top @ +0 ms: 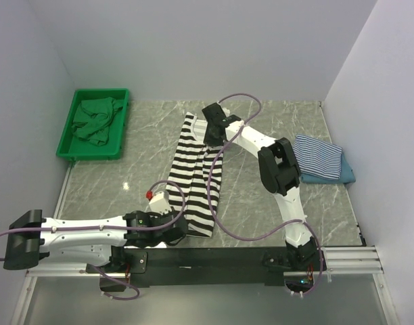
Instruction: Fold and stack the tank tops
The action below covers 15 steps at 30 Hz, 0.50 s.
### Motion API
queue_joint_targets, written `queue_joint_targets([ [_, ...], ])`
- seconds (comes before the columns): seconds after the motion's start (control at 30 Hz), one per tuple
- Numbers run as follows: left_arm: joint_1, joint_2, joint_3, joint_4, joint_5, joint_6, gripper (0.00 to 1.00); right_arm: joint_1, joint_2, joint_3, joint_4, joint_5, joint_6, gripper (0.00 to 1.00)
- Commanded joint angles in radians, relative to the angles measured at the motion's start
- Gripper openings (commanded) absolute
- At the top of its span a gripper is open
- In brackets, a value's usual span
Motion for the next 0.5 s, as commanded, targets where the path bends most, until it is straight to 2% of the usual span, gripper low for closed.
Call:
queue_joint_targets([
  [0.0, 0.008, 0.051, 0.042, 0.075, -0.032, 0.101, 0.28, -0.011, -0.038, 0.006, 0.005, 0.039, 0.001, 0.0],
  [0.1, 0.036, 0.129, 0.077, 0.094, -0.016, 0.184, 0.37, -0.011, -0.045, 0.003, -0.001, 0.041, -0.001, 0.0],
  [0.2, 0.083, 0.18, 0.085, 0.156, 0.015, 0.266, 0.41, -0.012, -0.049, -0.003, 0.003, 0.035, -0.004, 0.0],
  [0.37, 0.142, 0.212, 0.085, 0.256, 0.069, 0.371, 0.4, -0.012, -0.061, -0.022, 0.013, 0.031, -0.005, 0.0],
  [0.47, 0.154, 0.257, 0.097, 0.255, 0.074, 0.39, 0.37, -0.014, -0.066, -0.025, 0.014, 0.027, -0.008, 0.0],
])
